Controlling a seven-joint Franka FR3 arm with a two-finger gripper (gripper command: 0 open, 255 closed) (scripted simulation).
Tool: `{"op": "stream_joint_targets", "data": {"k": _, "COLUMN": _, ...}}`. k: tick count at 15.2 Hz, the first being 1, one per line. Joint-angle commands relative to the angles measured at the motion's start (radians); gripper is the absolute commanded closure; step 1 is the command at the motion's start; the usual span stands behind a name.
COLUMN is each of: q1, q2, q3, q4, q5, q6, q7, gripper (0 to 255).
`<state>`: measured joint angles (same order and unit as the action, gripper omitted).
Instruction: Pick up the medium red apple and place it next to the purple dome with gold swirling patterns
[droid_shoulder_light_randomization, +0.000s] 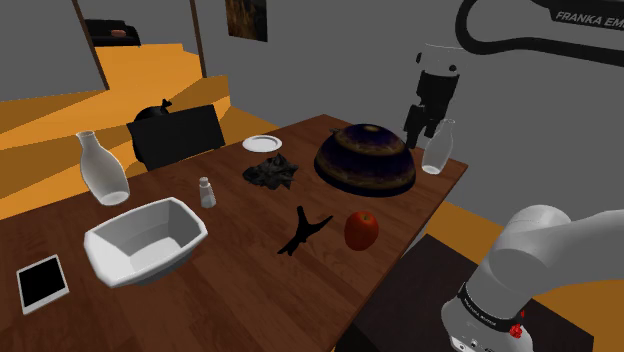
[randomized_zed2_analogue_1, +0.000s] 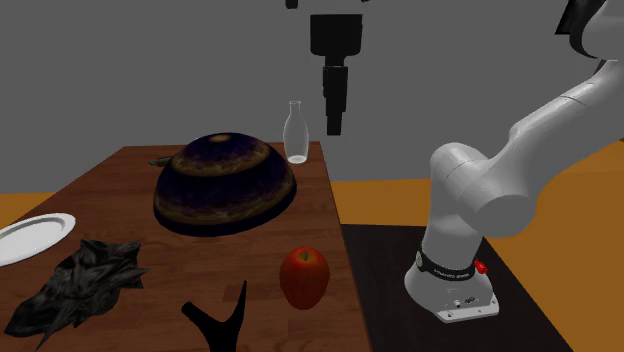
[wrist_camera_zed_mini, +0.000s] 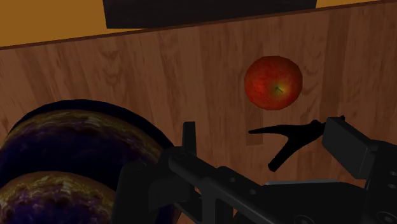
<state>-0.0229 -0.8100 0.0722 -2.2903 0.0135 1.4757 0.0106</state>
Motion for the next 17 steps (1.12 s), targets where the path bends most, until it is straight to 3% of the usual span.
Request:
{"op": "stream_joint_targets", "data": {"k": 1, "q1": 0.000, "q2": 0.000, "q3": 0.000, "q4": 0.000, "q5": 0.000, "q6": 0.000, "q7": 0.000, "gripper": 0}}
{"op": "stream_joint_targets", "data": {"k": 9, "q1": 0.058, "q2": -0.027, "q3": 0.075, "q4": -0.262, "q5": 0.071, "q6": 0.293, "q7": 0.028, "gripper": 0}}
{"op": "stream_joint_targets", "data": {"k": 17, "q1": 0.115, "q2": 0.052, "q3": 0.161, "q4": -0.436, "q5": 0.139, "q6": 0.599, "q7": 0.053, "gripper": 0}}
